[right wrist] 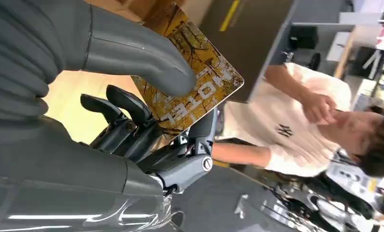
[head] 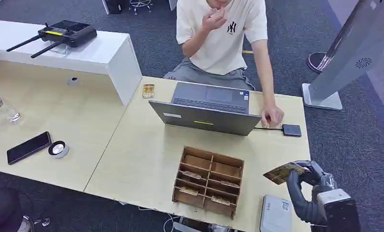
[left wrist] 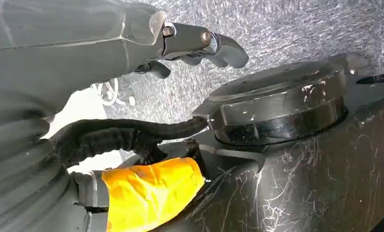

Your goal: Pass the card to the sensor for recognition and then transmit it.

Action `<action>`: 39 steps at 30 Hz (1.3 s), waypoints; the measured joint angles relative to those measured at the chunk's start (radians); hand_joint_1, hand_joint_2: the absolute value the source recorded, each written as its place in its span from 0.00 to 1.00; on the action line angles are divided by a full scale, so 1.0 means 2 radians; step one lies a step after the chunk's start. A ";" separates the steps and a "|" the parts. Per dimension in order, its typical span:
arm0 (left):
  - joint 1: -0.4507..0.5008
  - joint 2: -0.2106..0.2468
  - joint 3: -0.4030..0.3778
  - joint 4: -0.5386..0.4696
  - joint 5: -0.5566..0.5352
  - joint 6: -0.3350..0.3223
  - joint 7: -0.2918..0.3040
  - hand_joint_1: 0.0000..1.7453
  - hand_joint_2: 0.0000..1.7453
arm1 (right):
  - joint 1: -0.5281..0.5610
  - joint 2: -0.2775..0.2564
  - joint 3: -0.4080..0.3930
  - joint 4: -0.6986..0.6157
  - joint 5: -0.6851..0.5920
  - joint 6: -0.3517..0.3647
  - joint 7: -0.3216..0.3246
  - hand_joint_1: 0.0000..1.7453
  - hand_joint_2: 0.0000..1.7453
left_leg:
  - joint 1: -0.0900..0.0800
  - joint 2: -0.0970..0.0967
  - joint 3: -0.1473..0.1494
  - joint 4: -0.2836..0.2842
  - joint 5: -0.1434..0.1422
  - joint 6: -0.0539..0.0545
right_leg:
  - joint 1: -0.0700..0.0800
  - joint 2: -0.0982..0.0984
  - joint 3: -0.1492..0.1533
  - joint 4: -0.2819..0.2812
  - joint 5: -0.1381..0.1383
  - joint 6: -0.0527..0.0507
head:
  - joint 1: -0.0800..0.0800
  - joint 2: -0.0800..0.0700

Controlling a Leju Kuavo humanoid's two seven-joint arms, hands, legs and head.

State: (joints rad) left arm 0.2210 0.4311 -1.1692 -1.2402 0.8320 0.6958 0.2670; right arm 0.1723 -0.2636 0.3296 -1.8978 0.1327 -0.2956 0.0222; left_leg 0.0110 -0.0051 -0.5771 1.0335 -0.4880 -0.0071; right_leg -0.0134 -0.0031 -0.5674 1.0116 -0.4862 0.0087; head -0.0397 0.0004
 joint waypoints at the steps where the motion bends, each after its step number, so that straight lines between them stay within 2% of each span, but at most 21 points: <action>1: 0.001 0.000 0.002 0.000 0.003 0.000 -0.001 0.00 1.00 | 0.003 -0.005 0.000 0.001 -0.005 0.004 0.005 1.00 1.00 | 0.000 0.000 0.000 0.000 0.000 0.000 | 0.000 0.000 0.000 0.000 0.000 0.000 | 0.000 0.000; 11: 0.000 -0.001 0.003 0.002 0.037 0.000 -0.014 0.00 1.00 | 0.015 -0.055 0.020 0.023 -0.025 0.048 0.053 1.00 1.00 | 0.000 0.000 0.000 0.000 0.000 0.000 | 0.000 0.000 0.000 0.000 0.000 0.000 | 0.000 0.000; 21: -0.004 -0.005 0.002 0.008 0.047 0.000 -0.013 0.00 1.00 | 0.005 -0.089 0.046 0.050 -0.021 0.093 0.100 1.00 1.00 | 0.000 0.000 0.000 0.000 0.000 0.000 | 0.000 0.000 0.000 0.000 0.000 0.000 | 0.000 0.000; 27: -0.008 -0.005 -0.004 0.013 0.049 0.000 -0.012 0.00 1.00 | -0.006 -0.096 0.057 0.064 -0.015 0.110 0.115 1.00 1.00 | 0.000 0.000 0.000 0.000 0.000 0.000 | 0.000 0.000 0.000 0.000 0.000 0.000 | 0.000 0.000; 39: -0.015 -0.005 -0.011 0.017 0.047 0.001 -0.005 0.00 1.00 | -0.017 -0.098 0.066 0.090 -0.008 0.116 0.131 1.00 1.00 | 0.000 0.000 0.000 0.000 0.000 0.000 | 0.000 0.000 0.000 0.000 0.000 0.000 | 0.000 0.000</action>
State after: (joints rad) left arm 0.1918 0.4219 -1.1906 -1.2058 0.9262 0.6977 0.2571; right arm 0.1392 -0.4593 0.4620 -1.7185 0.1175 -0.0641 0.2842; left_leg 0.0110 -0.0051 -0.5770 1.0335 -0.4879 -0.0071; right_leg -0.0133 -0.0030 -0.5674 1.0116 -0.4861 0.0087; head -0.0397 0.0004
